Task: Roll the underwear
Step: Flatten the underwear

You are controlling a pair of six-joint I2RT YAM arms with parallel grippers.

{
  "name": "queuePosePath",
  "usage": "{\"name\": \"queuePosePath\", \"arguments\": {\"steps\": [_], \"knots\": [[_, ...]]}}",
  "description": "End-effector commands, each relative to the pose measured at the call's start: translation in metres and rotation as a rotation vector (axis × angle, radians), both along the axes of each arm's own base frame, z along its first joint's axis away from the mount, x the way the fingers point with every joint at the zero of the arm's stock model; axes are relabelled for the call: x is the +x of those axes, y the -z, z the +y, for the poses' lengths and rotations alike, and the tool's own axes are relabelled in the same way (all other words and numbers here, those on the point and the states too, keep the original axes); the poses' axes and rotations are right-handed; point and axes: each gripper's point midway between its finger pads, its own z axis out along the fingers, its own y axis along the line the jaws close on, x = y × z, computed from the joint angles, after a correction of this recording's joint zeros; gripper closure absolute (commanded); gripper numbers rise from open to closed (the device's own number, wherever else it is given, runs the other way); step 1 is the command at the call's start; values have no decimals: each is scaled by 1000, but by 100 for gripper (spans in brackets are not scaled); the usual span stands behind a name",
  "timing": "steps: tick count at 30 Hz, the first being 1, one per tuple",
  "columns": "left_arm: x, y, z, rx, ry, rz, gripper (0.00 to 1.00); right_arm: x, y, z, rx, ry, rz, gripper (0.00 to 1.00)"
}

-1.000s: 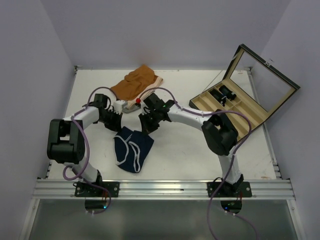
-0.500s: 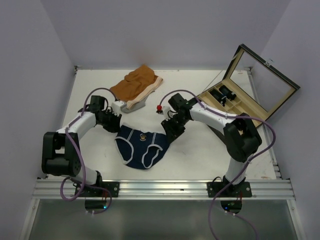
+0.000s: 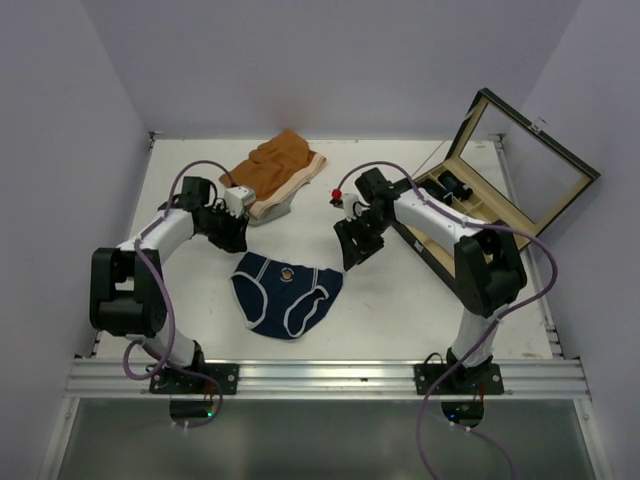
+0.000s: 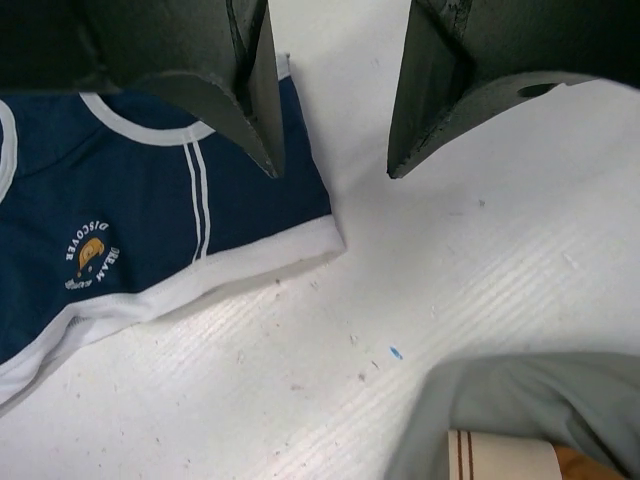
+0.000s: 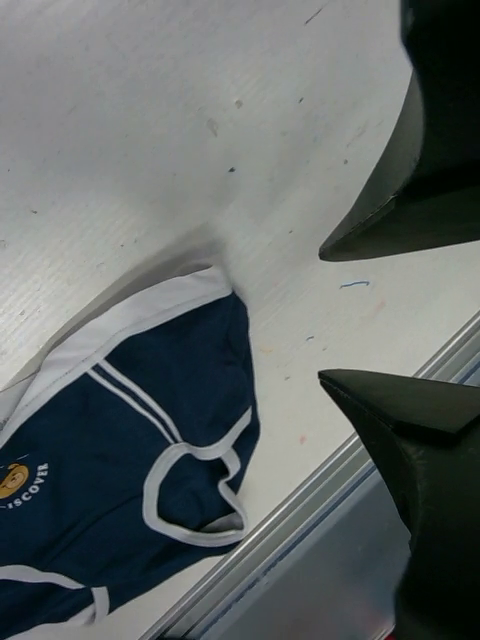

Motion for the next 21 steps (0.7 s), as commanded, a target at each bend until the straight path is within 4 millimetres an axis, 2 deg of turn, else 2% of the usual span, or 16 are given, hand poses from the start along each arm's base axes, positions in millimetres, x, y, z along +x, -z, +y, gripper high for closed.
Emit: {"name": "queuePosePath", "arguments": {"steps": [1, 6, 10, 15, 18, 21], "knots": [[24, -8, -10, -67, 14, -28, 51, -7, 9, 24, 74, 77, 123, 50], [28, 2, -13, -82, 24, -9, 51, 4, 26, 32, 84, 140, 132, 50], [26, 13, -15, -95, 29, 29, 51, 11, 46, 31, 33, 182, 164, 50], [25, 19, -16, -104, 20, 44, 53, 6, 60, 29, 4, 215, 216, 50], [27, 22, -17, -109, 12, 51, 53, 2, 64, 29, 1, 221, 244, 52], [27, 24, -20, -133, 8, 72, 54, 2, 67, 28, 10, 233, 268, 60]]}}
